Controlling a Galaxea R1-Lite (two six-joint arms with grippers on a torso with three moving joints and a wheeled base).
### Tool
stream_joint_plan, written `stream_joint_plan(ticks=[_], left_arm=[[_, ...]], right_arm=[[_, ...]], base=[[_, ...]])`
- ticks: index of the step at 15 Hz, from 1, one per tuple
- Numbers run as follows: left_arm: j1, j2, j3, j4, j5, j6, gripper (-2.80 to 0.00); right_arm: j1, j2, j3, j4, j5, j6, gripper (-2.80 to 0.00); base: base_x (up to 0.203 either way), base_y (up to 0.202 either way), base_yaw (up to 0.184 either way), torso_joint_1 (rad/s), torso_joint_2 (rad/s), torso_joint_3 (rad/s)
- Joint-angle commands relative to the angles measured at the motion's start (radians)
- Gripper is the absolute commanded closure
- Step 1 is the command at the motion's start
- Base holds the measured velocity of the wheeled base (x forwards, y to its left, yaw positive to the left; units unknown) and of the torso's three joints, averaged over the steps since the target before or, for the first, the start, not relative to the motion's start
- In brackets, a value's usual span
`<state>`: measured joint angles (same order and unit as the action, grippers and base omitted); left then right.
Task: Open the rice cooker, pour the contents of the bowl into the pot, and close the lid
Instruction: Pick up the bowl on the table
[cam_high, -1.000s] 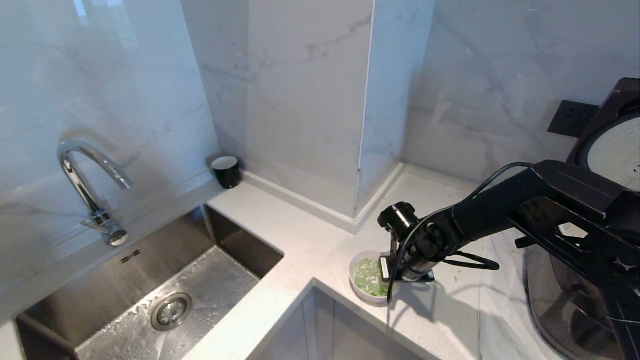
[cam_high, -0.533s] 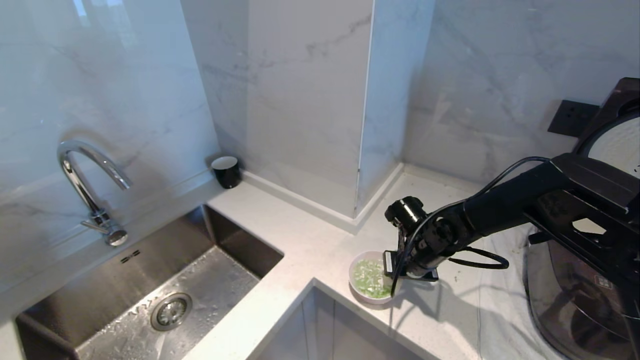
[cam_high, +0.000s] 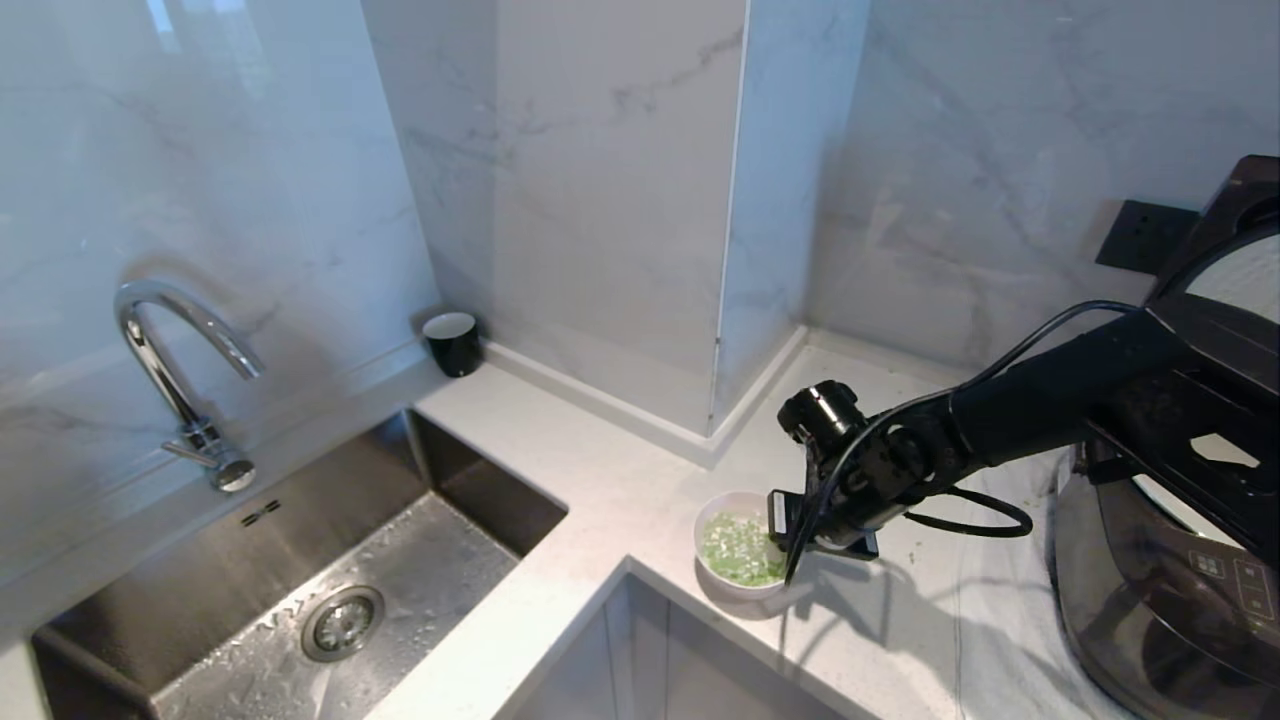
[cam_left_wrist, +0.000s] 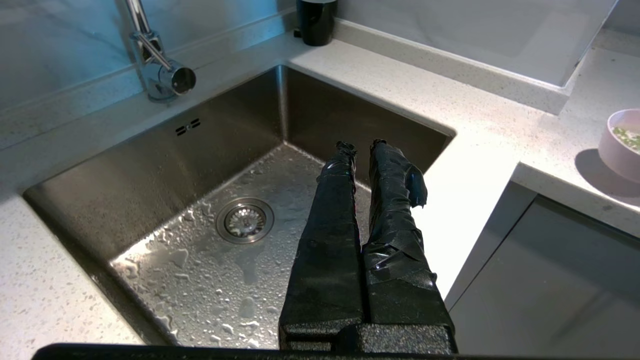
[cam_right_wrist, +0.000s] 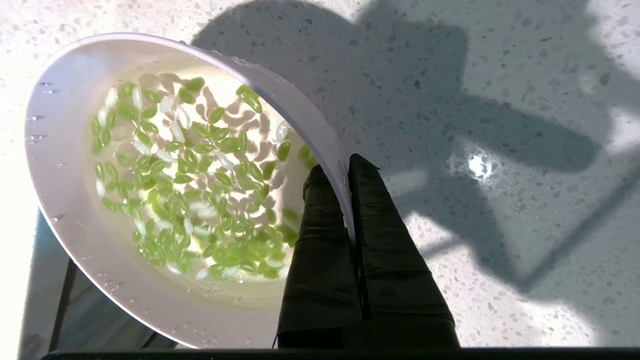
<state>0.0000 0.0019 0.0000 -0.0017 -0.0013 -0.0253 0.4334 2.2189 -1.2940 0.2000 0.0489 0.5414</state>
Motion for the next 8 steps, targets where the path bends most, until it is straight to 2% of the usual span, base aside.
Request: stream_joint_plan(ticks=[1, 4, 8], left_arm=[[0.000, 0.001, 0.002, 0.000, 0.000, 0.001, 0.00], [0.000, 0.001, 0.002, -0.001, 0.000, -0.001, 0.00], [0.000, 0.001, 0.002, 0.000, 0.000, -0.001, 0.00]], right_arm=[[0.000, -0.069, 0.009, 0.002, 0.002, 0.004, 0.00], [-0.001, -0.168, 0.013, 0.026, 0.002, 0.014, 0.00], [0.000, -0.297, 0.011, 0.130, 0.002, 0.015, 0.00]], base=[[0.000, 0.000, 0.000, 0.000, 0.00, 0.000], [0.000, 0.000, 0.000, 0.000, 0.00, 0.000], [0.000, 0.000, 0.000, 0.000, 0.00, 0.000]])
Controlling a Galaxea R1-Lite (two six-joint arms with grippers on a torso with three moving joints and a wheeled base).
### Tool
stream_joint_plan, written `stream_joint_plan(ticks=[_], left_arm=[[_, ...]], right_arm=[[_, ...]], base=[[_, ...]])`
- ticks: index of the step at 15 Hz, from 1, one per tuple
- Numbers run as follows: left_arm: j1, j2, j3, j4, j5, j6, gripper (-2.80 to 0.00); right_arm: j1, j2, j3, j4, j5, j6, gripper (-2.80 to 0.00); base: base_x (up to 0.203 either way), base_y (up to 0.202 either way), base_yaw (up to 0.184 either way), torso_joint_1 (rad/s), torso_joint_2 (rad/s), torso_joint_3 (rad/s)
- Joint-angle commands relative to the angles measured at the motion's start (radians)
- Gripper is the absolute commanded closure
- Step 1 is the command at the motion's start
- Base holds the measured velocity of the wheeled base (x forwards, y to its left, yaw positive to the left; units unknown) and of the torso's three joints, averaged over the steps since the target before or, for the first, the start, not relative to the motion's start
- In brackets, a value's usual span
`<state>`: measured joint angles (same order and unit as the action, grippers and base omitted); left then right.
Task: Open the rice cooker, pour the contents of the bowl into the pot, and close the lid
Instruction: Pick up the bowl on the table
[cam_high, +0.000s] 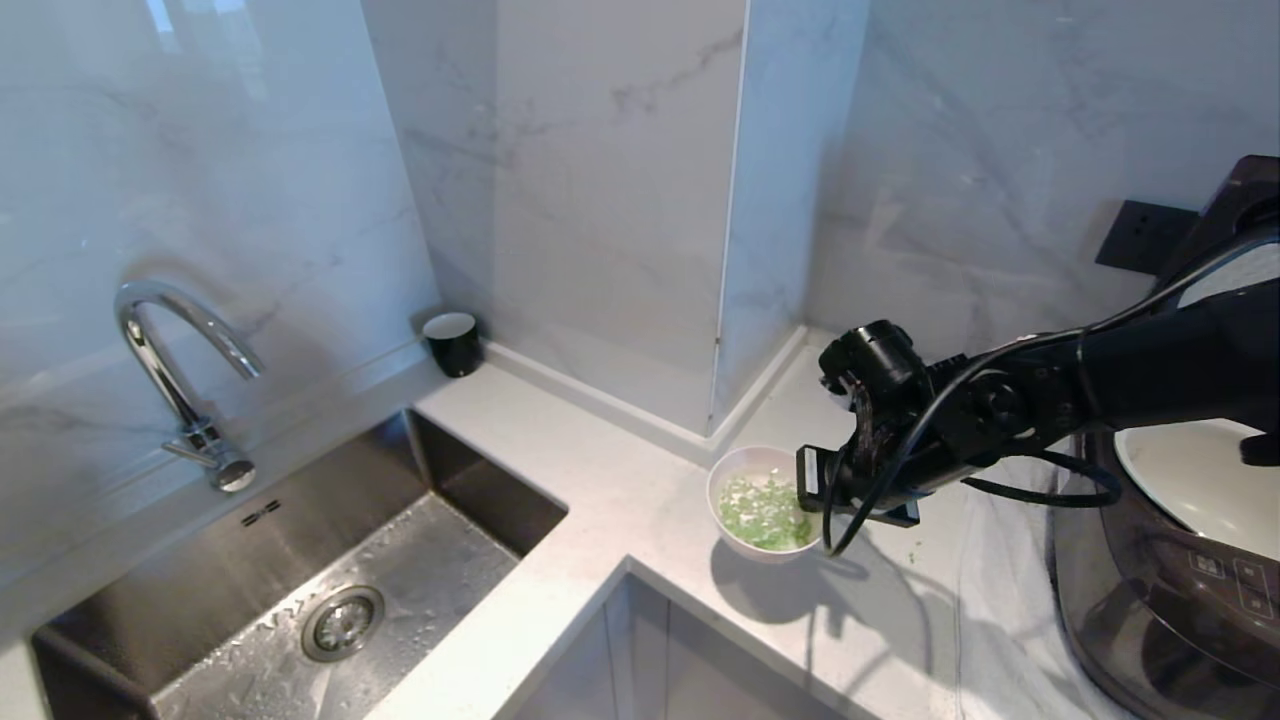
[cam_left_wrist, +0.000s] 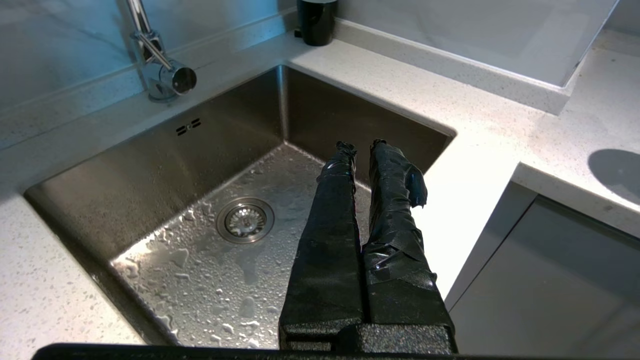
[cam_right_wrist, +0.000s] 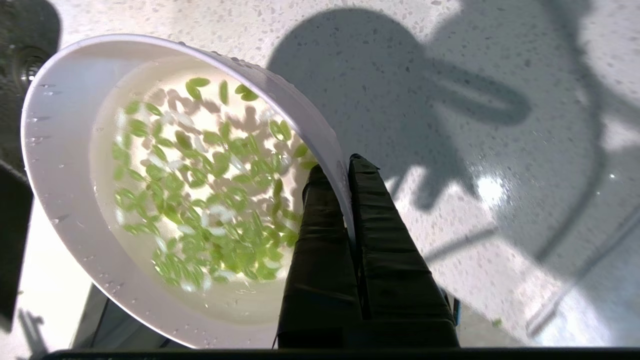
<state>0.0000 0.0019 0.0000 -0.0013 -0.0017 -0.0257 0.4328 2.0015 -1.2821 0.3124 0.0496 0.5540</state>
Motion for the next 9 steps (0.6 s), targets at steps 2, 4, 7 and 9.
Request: stream_joint_plan(ticks=[2, 4, 7, 9], left_arm=[[0.000, 0.001, 0.002, 0.000, 0.000, 0.000, 0.00], [0.000, 0.001, 0.002, 0.000, 0.000, 0.000, 0.00], [0.000, 0.001, 0.002, 0.000, 0.000, 0.000, 0.00], [0.000, 0.001, 0.002, 0.000, 0.000, 0.000, 0.00]], right_arm=[[-0.004, -0.134, -0.001, 0.075, 0.000, 0.003, 0.00], [-0.008, -0.184, -0.002, 0.126, 0.000, 0.005, 0.00], [-0.022, -0.262, -0.002, 0.197, -0.002, 0.022, 0.00], [-0.048, -0.314, -0.003, 0.273, -0.004, 0.022, 0.00]], base=[[0.000, 0.000, 0.000, 0.000, 0.00, 0.000], [0.000, 0.000, 0.000, 0.000, 0.00, 0.000], [0.000, 0.000, 0.000, 0.000, 0.00, 0.000], [0.000, 0.000, 0.000, 0.000, 0.00, 0.000]])
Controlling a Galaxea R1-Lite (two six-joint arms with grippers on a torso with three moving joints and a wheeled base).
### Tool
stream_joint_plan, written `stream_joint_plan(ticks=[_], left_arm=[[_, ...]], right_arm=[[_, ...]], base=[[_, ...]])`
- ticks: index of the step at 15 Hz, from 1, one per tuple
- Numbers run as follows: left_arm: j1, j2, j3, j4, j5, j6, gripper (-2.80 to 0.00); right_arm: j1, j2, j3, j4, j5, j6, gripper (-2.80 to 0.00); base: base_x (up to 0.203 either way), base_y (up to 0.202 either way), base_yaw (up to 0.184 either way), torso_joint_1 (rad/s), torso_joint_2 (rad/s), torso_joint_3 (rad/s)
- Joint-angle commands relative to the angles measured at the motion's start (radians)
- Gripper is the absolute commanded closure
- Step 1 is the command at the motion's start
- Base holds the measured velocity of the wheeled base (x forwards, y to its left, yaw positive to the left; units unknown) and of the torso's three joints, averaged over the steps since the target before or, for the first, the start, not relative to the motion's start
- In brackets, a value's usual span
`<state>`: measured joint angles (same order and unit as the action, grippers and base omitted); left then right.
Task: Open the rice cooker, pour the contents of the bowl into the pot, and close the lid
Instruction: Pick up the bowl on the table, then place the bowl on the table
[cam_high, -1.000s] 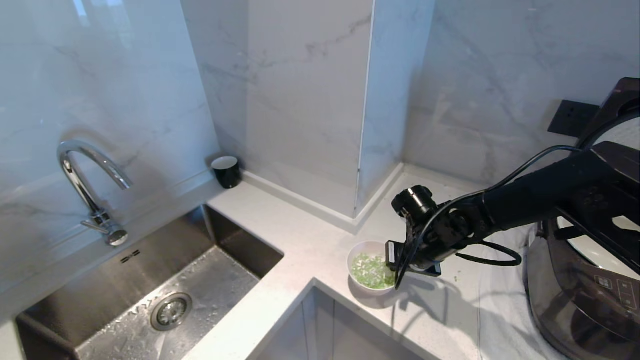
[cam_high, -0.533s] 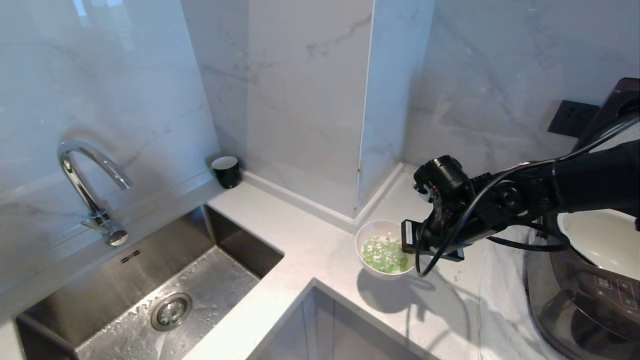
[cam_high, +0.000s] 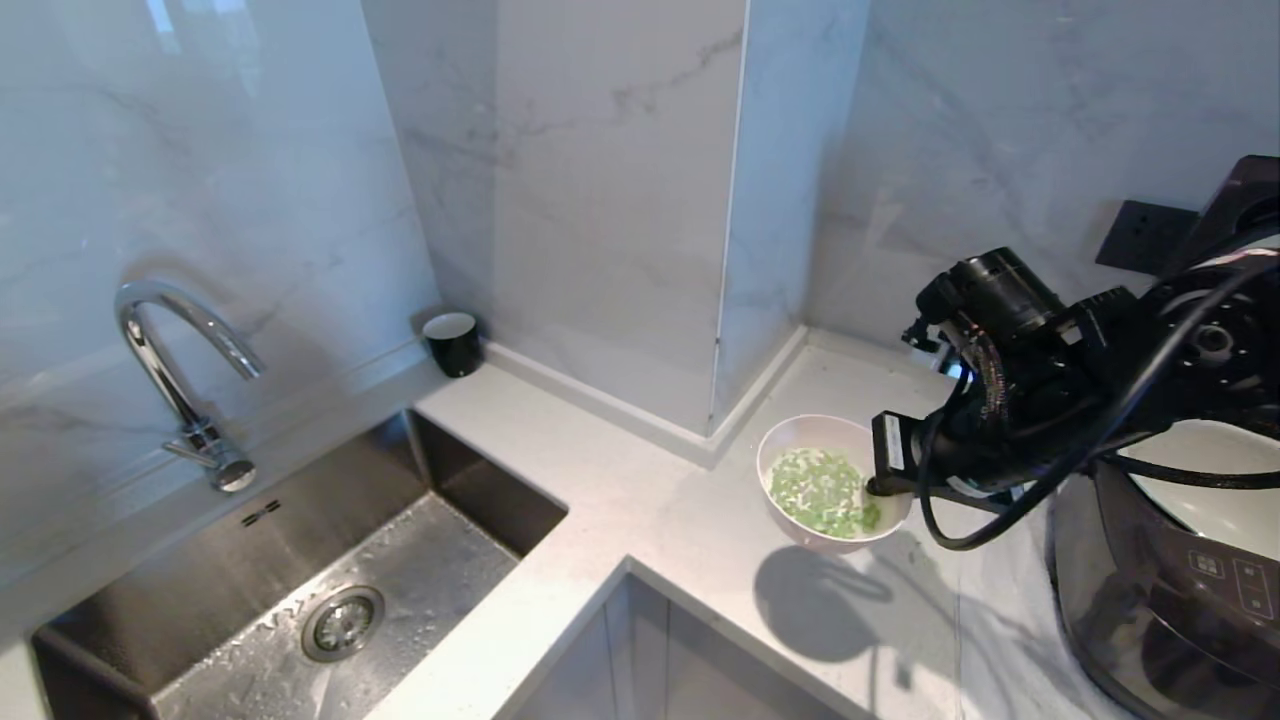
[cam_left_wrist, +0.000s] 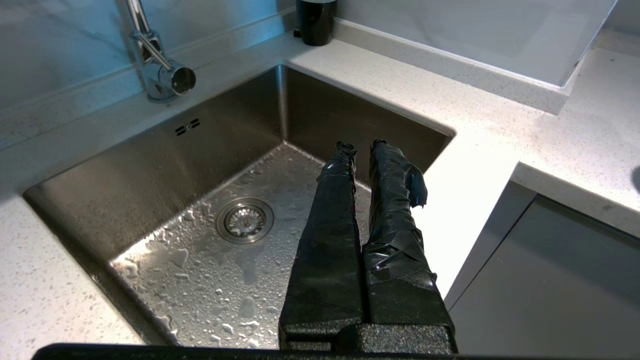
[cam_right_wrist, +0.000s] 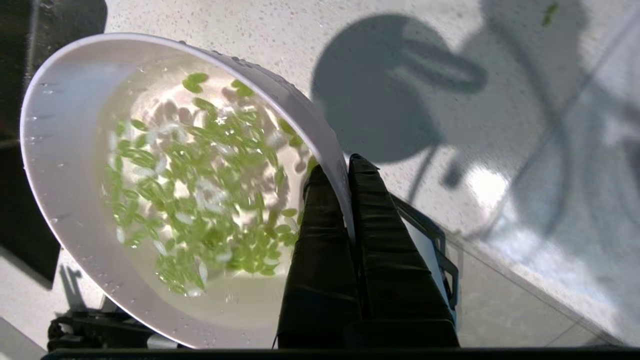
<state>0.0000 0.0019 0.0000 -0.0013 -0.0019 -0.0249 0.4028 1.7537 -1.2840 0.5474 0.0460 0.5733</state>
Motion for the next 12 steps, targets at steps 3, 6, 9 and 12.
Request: stream_joint_plan(ticks=[3, 6, 9, 12], left_arm=[[0.000, 0.001, 0.002, 0.000, 0.000, -0.001, 0.00], [0.000, 0.001, 0.002, -0.001, 0.000, -0.001, 0.00], [0.000, 0.001, 0.002, 0.000, 0.000, 0.000, 0.00], [0.000, 0.001, 0.002, 0.000, 0.000, -0.001, 0.00]], right_arm=[[-0.116, -0.145, 0.007, 0.102, 0.002, -0.004, 0.00], [-0.177, -0.217, 0.020, 0.160, 0.003, -0.032, 0.00], [-0.249, -0.252, 0.031, 0.186, 0.004, -0.058, 0.00], [-0.333, -0.257, 0.050, 0.190, 0.007, -0.095, 0.00]], base=[[0.000, 0.000, 0.000, 0.000, 0.00, 0.000], [0.000, 0.000, 0.000, 0.000, 0.00, 0.000], [0.000, 0.000, 0.000, 0.000, 0.00, 0.000], [0.000, 0.000, 0.000, 0.000, 0.00, 0.000]])
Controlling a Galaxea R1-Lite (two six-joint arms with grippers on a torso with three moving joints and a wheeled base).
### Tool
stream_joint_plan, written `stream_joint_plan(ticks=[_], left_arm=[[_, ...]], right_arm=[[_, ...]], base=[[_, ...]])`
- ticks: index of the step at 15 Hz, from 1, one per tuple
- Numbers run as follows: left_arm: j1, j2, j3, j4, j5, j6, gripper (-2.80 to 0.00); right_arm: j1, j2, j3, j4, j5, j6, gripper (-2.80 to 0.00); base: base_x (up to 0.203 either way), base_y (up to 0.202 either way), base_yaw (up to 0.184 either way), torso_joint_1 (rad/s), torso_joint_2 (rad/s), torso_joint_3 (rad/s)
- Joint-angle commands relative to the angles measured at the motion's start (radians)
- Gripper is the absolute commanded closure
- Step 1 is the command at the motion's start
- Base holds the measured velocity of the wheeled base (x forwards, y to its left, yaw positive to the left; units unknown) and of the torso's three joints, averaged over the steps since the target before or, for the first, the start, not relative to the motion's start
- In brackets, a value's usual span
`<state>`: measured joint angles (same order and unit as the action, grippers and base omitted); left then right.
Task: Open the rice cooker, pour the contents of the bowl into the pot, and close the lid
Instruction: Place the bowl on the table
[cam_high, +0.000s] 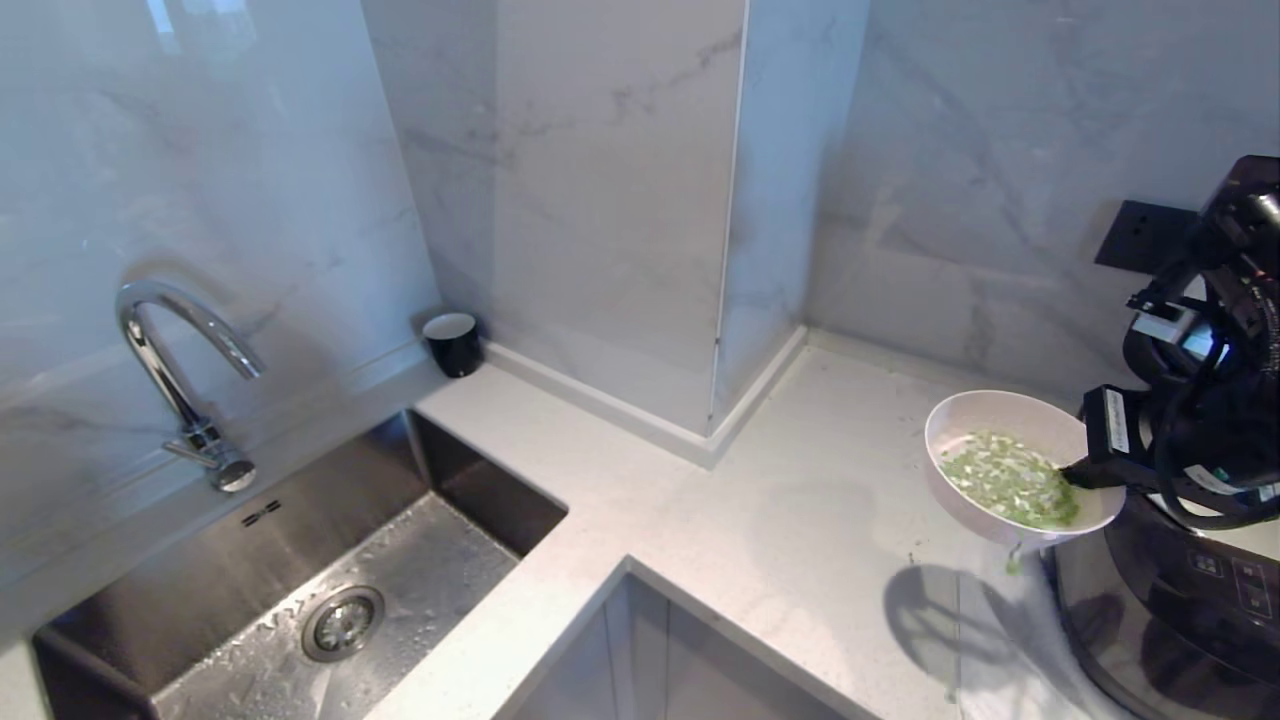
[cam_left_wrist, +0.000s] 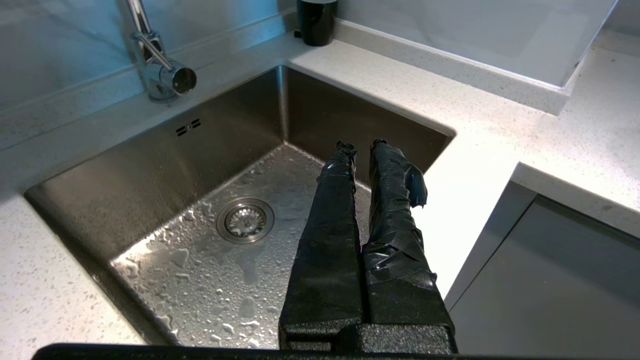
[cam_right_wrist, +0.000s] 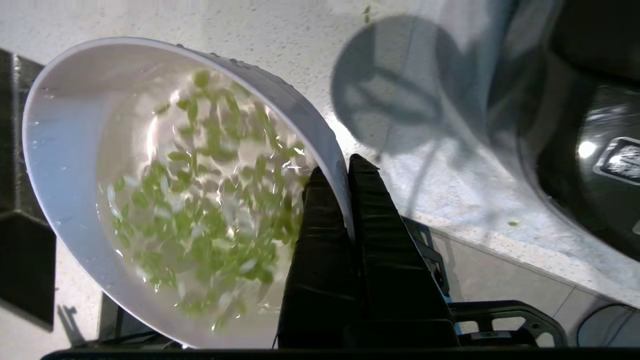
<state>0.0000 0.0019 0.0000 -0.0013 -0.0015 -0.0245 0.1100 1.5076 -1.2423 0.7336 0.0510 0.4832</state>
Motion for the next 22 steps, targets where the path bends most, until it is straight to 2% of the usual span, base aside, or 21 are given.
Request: stream_joint_plan(ticks=[1, 3, 6, 10, 14, 16, 22], left_arm=[[0.000, 0.001, 0.002, 0.000, 0.000, 0.000, 0.00], [0.000, 0.001, 0.002, 0.000, 0.000, 0.000, 0.00], [0.000, 0.001, 0.002, -0.002, -0.002, 0.000, 0.00], [0.000, 0.001, 0.002, -0.001, -0.002, 0.000, 0.00], [0.000, 0.001, 0.002, 0.000, -0.002, 0.000, 0.00], [0.000, 0.001, 0.002, -0.002, -0.002, 0.000, 0.00], [0.000, 0.001, 0.002, 0.000, -0.002, 0.000, 0.00]], right_arm=[[-0.066, -0.021, 0.013, 0.005, 0.004, -0.014, 0.00], [-0.118, -0.050, 0.029, 0.019, 0.028, -0.047, 0.00], [-0.179, -0.066, 0.046, 0.057, 0.102, -0.055, 0.00], [-0.226, -0.086, 0.091, 0.069, 0.176, -0.073, 0.00], [-0.283, -0.087, 0.091, 0.142, 0.256, -0.110, 0.00], [-0.304, -0.102, 0.108, 0.162, 0.265, -0.122, 0.00], [-0.437, -0.124, 0.127, 0.187, 0.266, -0.246, 0.00]], base=[[0.000, 0.000, 0.000, 0.000, 0.00, 0.000], [0.000, 0.000, 0.000, 0.000, 0.00, 0.000], [0.000, 0.000, 0.000, 0.000, 0.00, 0.000], [0.000, 0.000, 0.000, 0.000, 0.00, 0.000], [0.000, 0.000, 0.000, 0.000, 0.00, 0.000], [0.000, 0.000, 0.000, 0.000, 0.00, 0.000], [0.000, 0.000, 0.000, 0.000, 0.00, 0.000]])
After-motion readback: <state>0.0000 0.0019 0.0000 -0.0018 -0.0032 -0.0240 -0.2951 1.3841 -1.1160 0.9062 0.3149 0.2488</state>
